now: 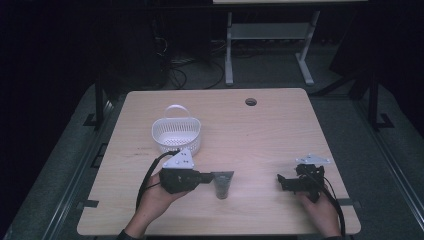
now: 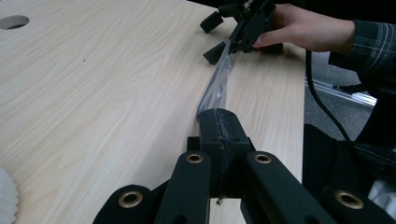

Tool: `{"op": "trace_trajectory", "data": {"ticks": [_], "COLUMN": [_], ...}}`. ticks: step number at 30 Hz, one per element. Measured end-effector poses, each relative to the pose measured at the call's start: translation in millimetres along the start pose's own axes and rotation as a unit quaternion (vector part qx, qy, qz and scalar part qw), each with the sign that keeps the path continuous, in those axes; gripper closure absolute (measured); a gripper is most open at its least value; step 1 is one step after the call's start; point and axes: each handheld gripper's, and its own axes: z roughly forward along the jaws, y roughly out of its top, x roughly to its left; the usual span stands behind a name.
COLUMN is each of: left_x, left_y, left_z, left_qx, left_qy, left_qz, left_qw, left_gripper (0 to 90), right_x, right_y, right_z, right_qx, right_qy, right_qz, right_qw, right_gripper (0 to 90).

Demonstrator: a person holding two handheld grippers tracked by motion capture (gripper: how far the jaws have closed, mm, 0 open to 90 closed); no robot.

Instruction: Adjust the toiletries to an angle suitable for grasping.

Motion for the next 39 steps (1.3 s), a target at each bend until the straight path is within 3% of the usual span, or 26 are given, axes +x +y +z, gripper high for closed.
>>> {"op": "trace_trajectory", "data": {"ticks": [23, 39], "left_x": [18.8, 28.5], "left_y": [11.6, 10.4], "left_z": [9.5, 15.5], "left_qx": [-0.003, 0.004], "left_qy": [0.012, 0.019], "left_qz": [0.000, -0.001], "left_qw": [0.9999, 0.9998], "left_gripper": [89.7, 89.7], "right_x": [0.1, 0.0], "right_y": [0.0, 0.0], "right_z": [0.0, 0.0], "right_qx": [0.000, 0.000], "right_qy": [0.000, 0.000], "right_qz": [0.001, 0.000], "right_qw": [1.0000, 1.0000], "right_gripper": [0.0, 0.0]}}
